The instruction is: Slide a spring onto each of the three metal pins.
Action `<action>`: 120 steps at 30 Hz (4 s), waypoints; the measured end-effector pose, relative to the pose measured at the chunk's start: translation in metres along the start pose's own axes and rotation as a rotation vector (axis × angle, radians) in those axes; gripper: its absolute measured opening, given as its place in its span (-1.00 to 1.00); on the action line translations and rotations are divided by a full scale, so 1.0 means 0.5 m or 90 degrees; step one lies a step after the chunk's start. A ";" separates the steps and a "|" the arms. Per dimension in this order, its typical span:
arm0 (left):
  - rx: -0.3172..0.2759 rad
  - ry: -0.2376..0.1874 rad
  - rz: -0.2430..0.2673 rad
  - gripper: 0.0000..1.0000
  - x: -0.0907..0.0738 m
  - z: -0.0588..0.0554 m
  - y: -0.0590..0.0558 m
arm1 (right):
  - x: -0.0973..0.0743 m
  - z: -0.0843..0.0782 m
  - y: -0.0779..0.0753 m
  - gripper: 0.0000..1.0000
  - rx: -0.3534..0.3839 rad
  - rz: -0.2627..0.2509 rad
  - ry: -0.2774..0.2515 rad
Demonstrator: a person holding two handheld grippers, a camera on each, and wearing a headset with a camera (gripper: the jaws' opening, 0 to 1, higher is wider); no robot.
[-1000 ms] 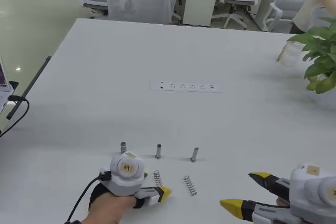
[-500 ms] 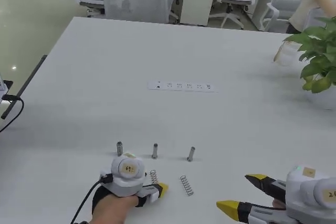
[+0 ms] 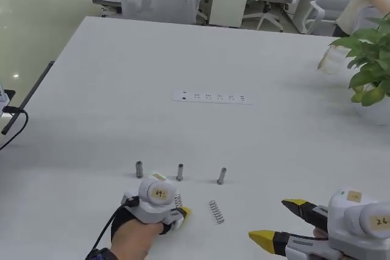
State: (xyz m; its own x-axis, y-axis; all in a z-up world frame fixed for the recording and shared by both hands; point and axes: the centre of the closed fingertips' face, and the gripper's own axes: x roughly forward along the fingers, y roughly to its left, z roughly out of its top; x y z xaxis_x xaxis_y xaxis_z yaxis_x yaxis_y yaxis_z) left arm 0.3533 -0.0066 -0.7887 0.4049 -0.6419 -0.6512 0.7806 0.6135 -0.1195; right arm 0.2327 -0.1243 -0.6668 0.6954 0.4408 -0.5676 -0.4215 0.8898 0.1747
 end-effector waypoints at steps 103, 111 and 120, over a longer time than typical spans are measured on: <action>0.118 -0.086 0.025 -0.95 -0.313 0.033 0.076 | 0.157 0.076 0.170 0.13 -0.092 0.234 0.027; 0.129 -0.092 0.021 -0.95 -0.316 0.042 0.061 | 0.170 0.091 0.179 0.11 -0.087 0.255 0.020; 0.148 -0.100 0.008 -0.95 -0.319 0.059 0.037 | 0.183 0.102 0.185 0.09 -0.087 0.267 0.016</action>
State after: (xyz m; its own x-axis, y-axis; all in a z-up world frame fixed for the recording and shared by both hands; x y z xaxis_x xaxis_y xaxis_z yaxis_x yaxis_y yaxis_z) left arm 0.3171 0.0932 -0.6649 0.4699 -0.7095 -0.5252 0.8561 0.5112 0.0753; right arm 0.2869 0.0041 -0.6615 0.4338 0.7562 -0.4900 -0.7384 0.6099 0.2877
